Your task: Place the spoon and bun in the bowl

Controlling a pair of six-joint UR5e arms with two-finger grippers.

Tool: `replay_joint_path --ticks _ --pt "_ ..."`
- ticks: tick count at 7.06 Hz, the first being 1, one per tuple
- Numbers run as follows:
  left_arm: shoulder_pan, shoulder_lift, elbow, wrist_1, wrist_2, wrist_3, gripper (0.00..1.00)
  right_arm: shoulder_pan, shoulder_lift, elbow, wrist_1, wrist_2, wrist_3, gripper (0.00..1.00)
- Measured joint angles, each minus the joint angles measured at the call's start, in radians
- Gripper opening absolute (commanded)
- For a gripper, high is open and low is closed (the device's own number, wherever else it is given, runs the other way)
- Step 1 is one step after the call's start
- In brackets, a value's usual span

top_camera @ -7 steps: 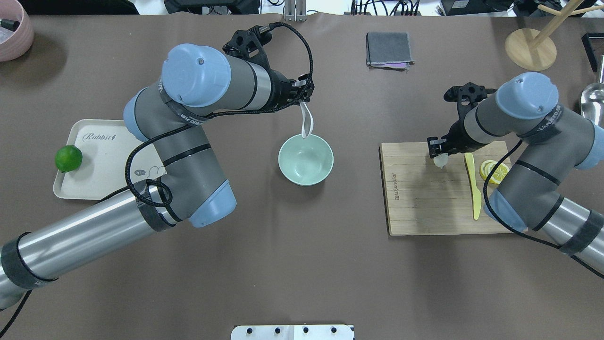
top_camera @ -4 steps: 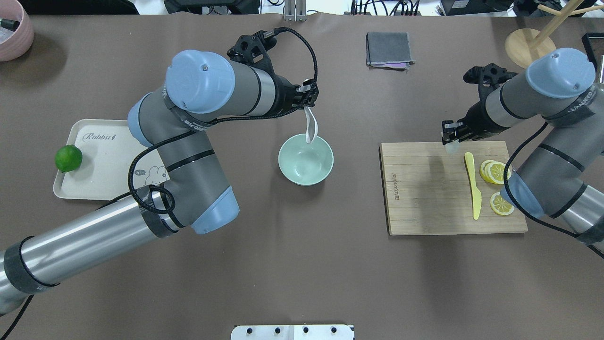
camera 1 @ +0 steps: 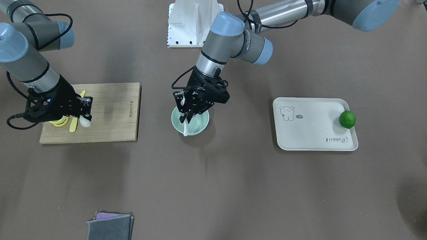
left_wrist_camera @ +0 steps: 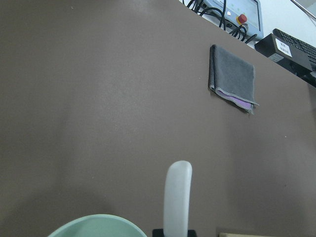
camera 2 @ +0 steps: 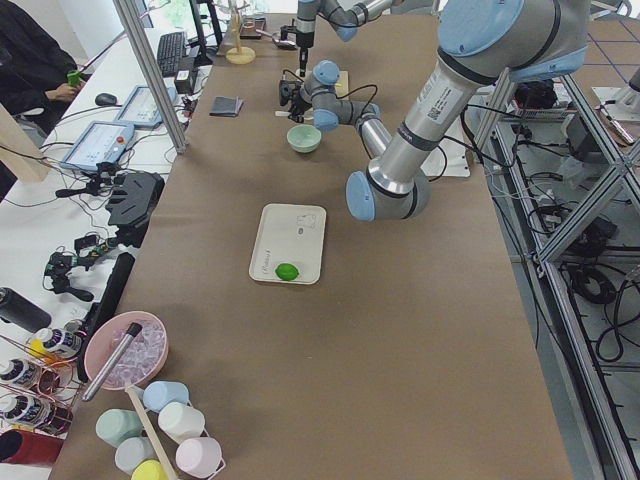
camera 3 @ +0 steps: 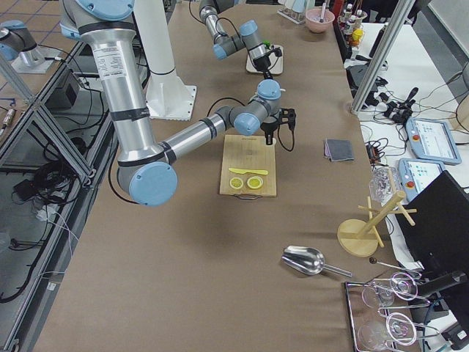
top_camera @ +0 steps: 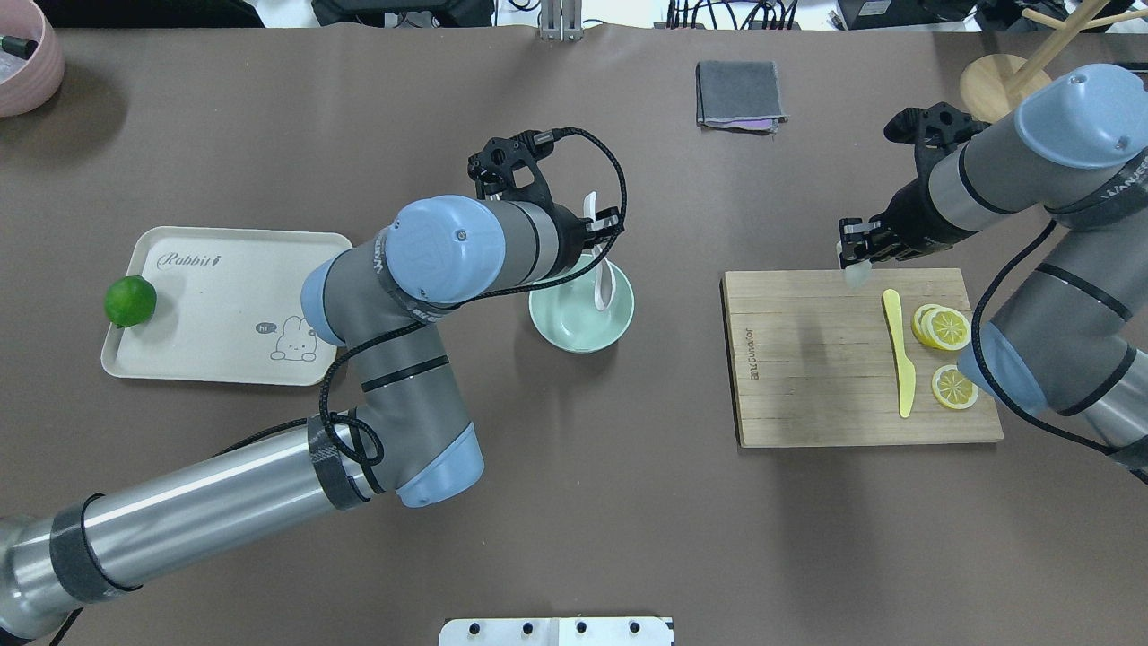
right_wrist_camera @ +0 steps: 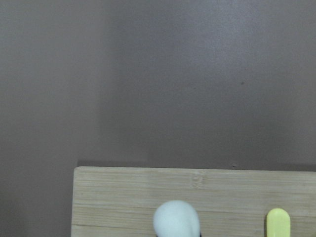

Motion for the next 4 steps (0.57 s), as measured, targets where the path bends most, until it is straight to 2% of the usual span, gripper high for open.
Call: replay_joint_path --ticks 2,3,4 --pt "0.014 -0.005 0.033 -0.014 0.030 0.073 0.00 -0.006 0.001 0.020 -0.006 0.000 0.043 0.00" --pt "0.015 -0.005 0.036 -0.016 0.031 0.114 0.28 -0.011 0.002 0.028 -0.006 0.000 0.059 0.00" --pt "0.015 -0.001 0.035 -0.017 0.029 0.172 0.99 -0.015 0.002 0.032 -0.006 0.000 0.068 0.00"
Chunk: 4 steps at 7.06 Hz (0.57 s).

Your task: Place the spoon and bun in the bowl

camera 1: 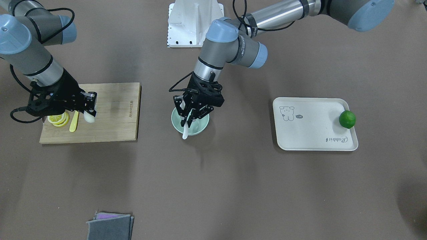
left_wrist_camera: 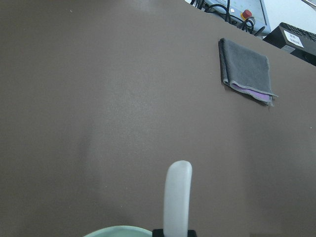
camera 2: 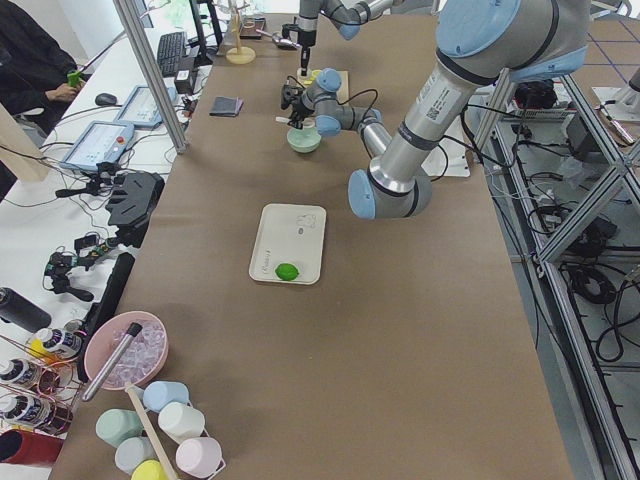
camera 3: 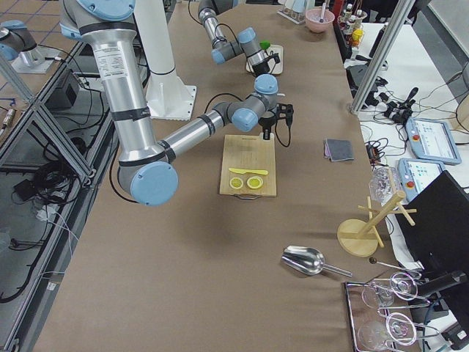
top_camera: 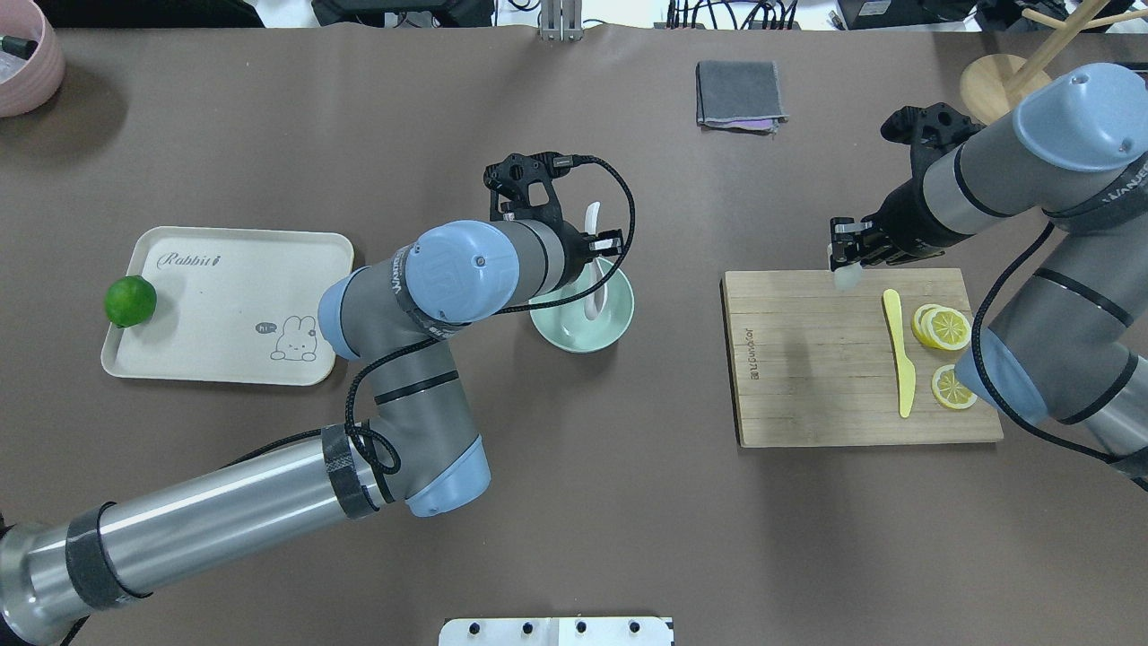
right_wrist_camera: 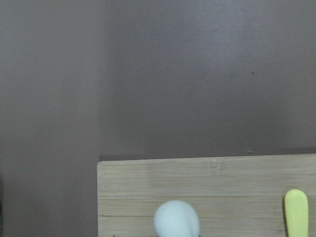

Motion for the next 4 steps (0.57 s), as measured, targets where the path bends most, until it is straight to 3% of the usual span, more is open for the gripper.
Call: replay_joint_path --ticks 4 --pt "-0.031 0.029 -0.057 -0.039 -0.039 0.086 0.98 -0.012 0.033 0.001 -0.006 -0.001 0.023 0.00"
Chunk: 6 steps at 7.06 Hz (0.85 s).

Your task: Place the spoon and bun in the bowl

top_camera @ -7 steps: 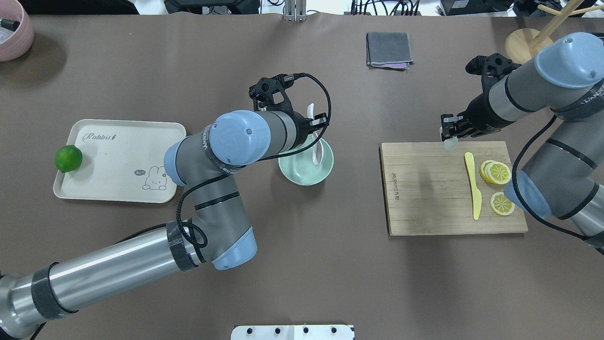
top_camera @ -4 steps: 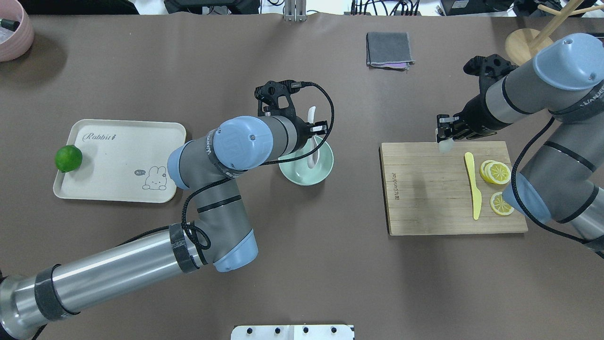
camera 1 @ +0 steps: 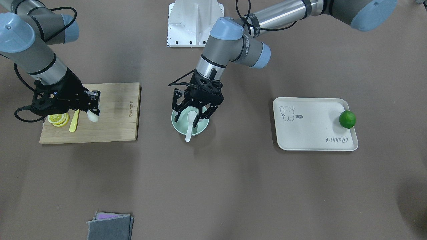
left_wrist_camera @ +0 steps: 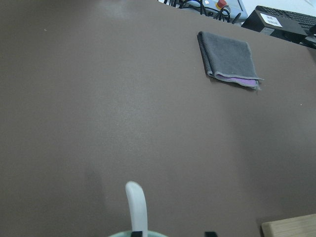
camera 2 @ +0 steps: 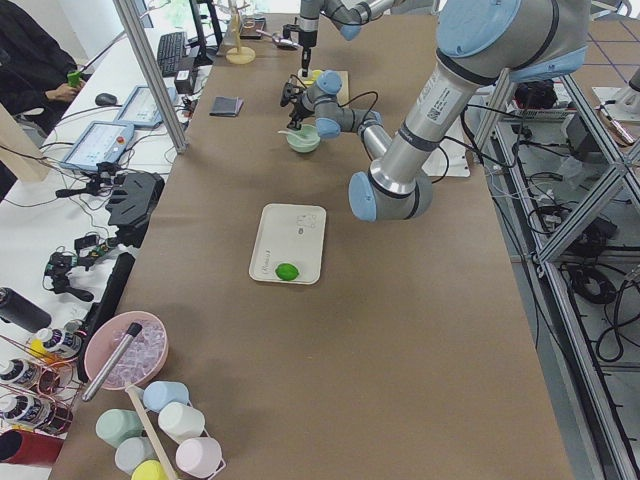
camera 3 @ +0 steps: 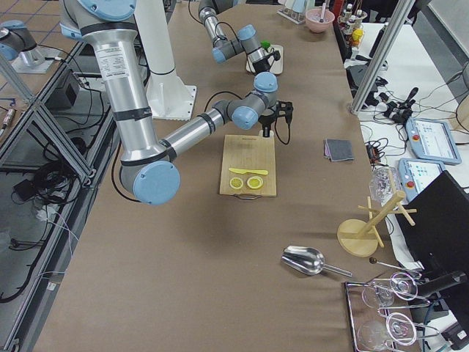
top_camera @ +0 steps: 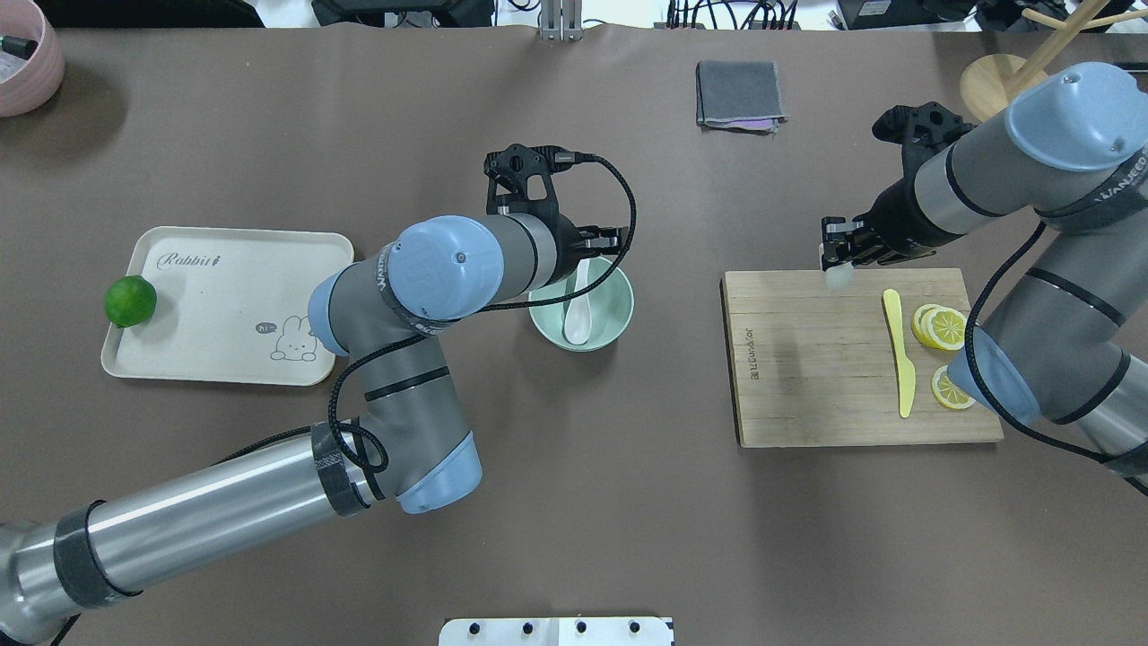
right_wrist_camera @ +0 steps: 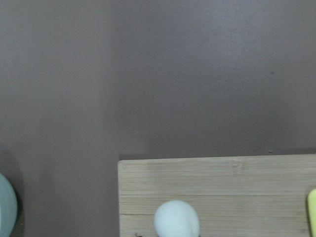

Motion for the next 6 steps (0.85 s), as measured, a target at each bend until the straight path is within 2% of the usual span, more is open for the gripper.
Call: replay_joint_path --ticks 1,3,5,6 --pt "-0.064 0.052 -0.077 0.019 -0.112 0.003 0.98 -0.018 0.049 -0.001 -0.015 -0.003 0.053 0.00" --pt "-0.327 0.220 -0.231 0.070 -0.477 0.103 0.98 -0.103 0.189 -0.004 -0.064 -0.067 0.200 0.00" --pt "-0.533 0.425 -0.319 0.083 -0.667 0.408 0.98 -0.234 0.287 -0.018 -0.077 -0.213 0.283 0.00" --pt "-0.653 0.492 -0.326 0.084 -0.767 0.548 0.98 -0.300 0.323 -0.042 -0.074 -0.293 0.296 0.00"
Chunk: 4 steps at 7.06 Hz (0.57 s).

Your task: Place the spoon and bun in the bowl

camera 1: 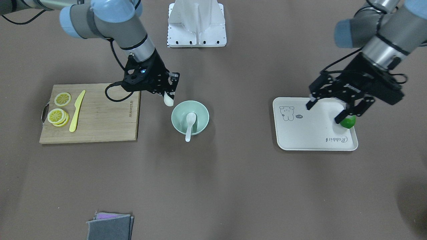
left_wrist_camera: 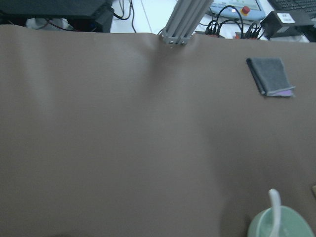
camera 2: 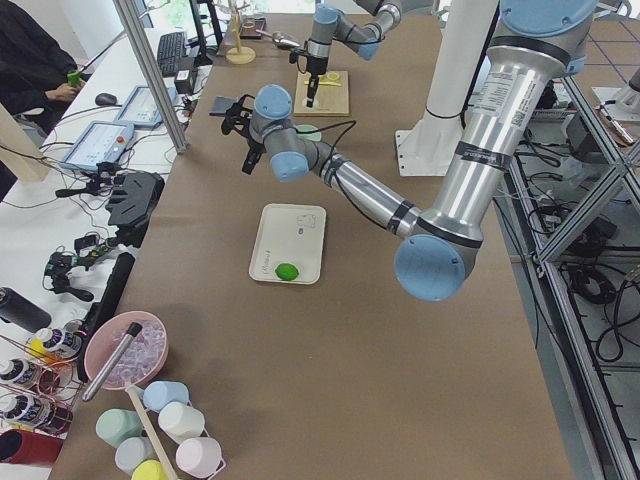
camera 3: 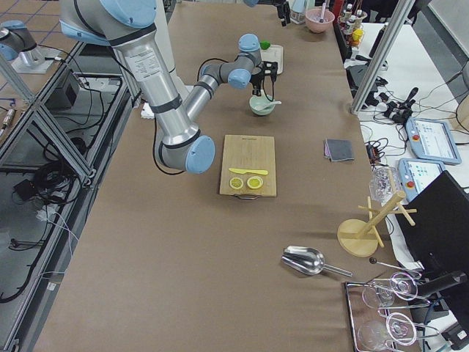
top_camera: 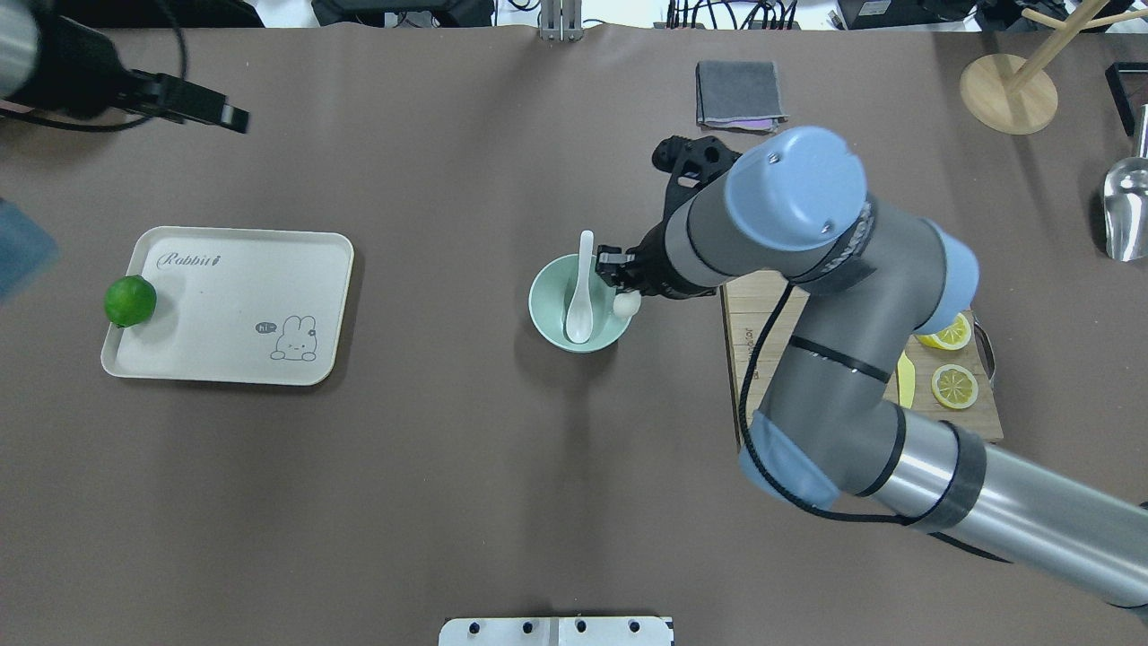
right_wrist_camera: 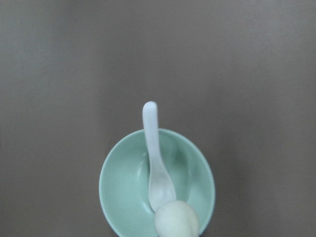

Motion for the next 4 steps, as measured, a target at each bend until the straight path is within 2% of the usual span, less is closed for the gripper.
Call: replay_joint_path --ticks 1,2,4 --pt "-0.121 0.041 0.018 0.003 -0.100 0.126 0.98 -0.052 0.036 -0.038 0.003 -0.072 0.004 0.00" --pt "-0.204 0.061 0.045 0.014 -0.161 0.216 0.98 -0.080 0.069 -0.083 0.004 -0.124 0.003 0.00" --pt "-0.255 0.073 0.072 0.036 -0.193 0.285 0.98 -0.085 0.125 -0.168 0.014 -0.184 0.001 0.00"
